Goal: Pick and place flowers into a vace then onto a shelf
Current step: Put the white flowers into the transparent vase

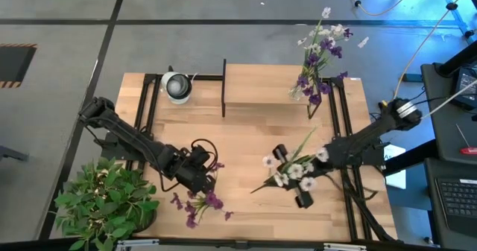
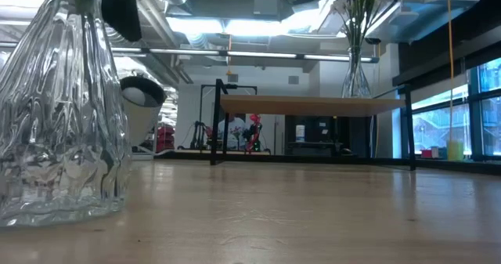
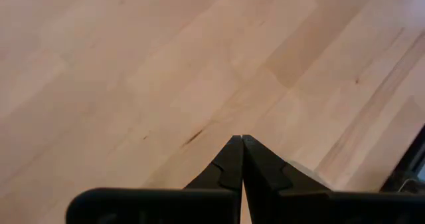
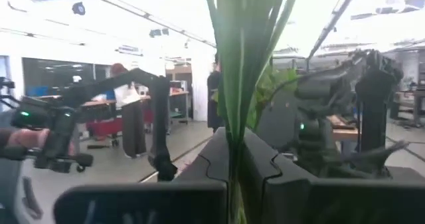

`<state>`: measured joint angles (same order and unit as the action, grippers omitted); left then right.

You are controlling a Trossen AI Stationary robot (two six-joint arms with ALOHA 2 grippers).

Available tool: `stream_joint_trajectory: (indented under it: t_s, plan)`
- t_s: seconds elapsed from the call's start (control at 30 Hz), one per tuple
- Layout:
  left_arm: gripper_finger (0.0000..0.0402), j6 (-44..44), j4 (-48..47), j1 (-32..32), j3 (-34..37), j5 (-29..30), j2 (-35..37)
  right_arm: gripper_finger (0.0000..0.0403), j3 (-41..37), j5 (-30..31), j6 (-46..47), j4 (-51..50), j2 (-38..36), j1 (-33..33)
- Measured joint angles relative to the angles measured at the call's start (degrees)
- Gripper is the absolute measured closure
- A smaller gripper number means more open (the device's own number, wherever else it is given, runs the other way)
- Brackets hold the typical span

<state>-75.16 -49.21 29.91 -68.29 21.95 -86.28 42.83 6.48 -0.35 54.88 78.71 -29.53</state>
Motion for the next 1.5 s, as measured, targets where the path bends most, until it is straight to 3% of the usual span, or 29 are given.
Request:
stream_joint_trajectory:
  t_s: [0.27, 0.57, 0.73, 0.97, 1.1, 1.27, 1.37, 1.5]
  plan:
    - [0.0386, 6.2, 0.1, -1.6, 0.0, 2.0, 2.4, 0.0393, 9.5, 0.1, -2.0, -3.3, 8.4, 0.1]
    - [0.0371, 12.6, 0.1, -2.7, 0.0, 2.6, 9.9, 0.0393, 17.0, 1.0, -4.0, -14.4, 9.9, -0.1]
    - [0.0375, 12.3, -6.5, -2.7, 0.0, 5.6, 14.3, 0.0393, 17.1, 4.1, -4.4, -14.5, 9.9, -1.0]
    - [0.0384, 3.9, -20.0, -2.6, 0.0, 7.4, 19.1, 0.0393, 17.1, 4.7, -3.3, -14.3, 9.9, -2.1]
    - [0.0392, -1.4, -26.6, -2.6, 0.3, 6.8, 18.6, 0.0393, 17.1, 5.5, -2.5, -10.2, 11.8, -2.8]
    - [0.04, -2.1, -25.1, -2.6, 3.0, 6.8, 18.2, 0.0393, 17.1, 9.0, -2.9, 2.3, 17.8, -3.7]
    - [0.0399, -2.5, -25.1, -2.5, 5.0, 4.0, 18.1, 0.0393, 17.1, 10.4, -2.9, 9.3, 21.9, -3.7]
    - [0.0394, -3.2, -25.1, -2.5, 6.7, 1.2, 18.2, 0.0393, 18.7, 11.3, -1.6, 11.4, 25.9, -3.7]
